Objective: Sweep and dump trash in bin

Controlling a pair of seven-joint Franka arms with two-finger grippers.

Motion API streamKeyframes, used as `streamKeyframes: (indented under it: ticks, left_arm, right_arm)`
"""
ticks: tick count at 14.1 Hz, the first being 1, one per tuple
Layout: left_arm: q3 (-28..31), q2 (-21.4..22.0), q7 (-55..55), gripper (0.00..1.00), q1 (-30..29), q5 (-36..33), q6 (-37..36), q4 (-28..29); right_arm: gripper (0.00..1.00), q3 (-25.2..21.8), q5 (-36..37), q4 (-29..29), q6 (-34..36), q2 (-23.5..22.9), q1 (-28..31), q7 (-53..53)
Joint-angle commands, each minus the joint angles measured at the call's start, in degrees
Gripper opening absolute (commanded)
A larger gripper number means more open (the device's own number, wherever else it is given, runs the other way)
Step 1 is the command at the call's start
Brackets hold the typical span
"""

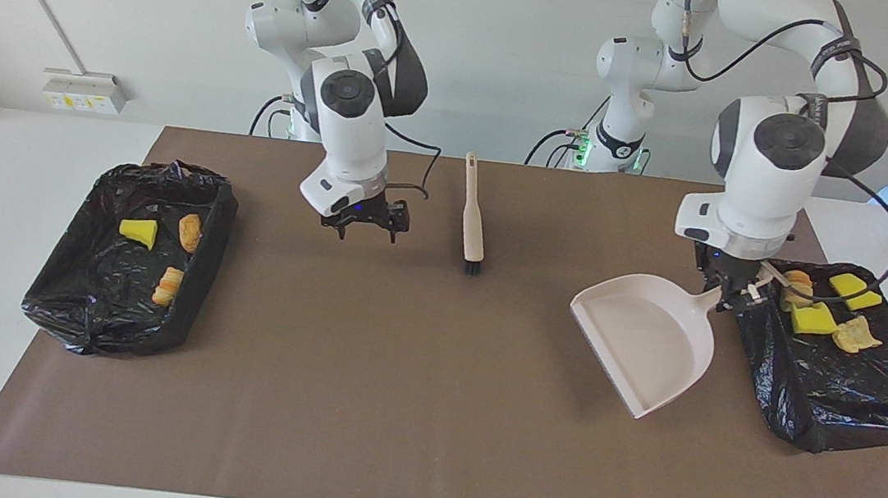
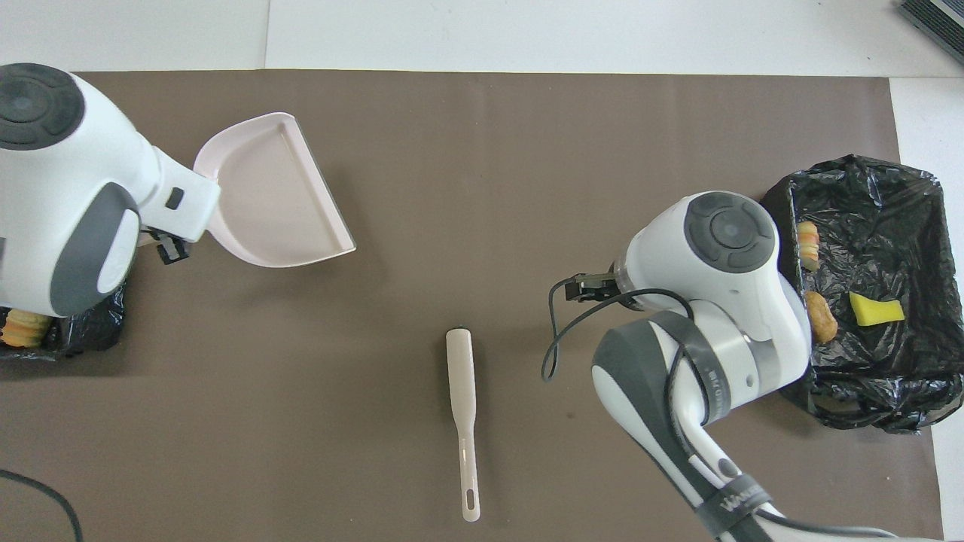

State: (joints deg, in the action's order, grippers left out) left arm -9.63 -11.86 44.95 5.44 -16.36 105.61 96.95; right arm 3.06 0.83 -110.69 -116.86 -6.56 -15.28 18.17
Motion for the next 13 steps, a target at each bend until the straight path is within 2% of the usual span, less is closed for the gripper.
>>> streamKeyframes:
  ticks: [1,5,7,10,13]
  left_arm:
    - [-6.34,-2.72,-16.42,0.00,0.01,0.54,-0.58,-0.62]
    - [-15.04,-8.07,-47.52,0.00,0.09,2.83,1.08,-1.59]
    - [-19.18,-10.45,-58.43,0.00,0.79,2.74,3.11,-2.46]
    - [-20.50,-14.75,-73.91,0.00,4.56,2.74,3.02,-6.41]
    - [-20.60,-22.04,-85.01,0.00,8.52,2.48,2.85,-15.18]
  right_arm:
    - [1.00,0.72,3.55,4.15,1.28,-0.74,4.63,-6.80]
    - [1.00,0.72,4.00,10.03,6.01,1.71,12.19,-10.60]
    - [1.00,0.63,3.92,11.89,10.23,3.64,14.31,-13.32]
    - [1.00,0.54,3.65,11.98,13.58,7.77,17.21,-13.78]
    - [1.00,-1.29,2.95,12.07,16.04,10.24,17.48,-13.78]
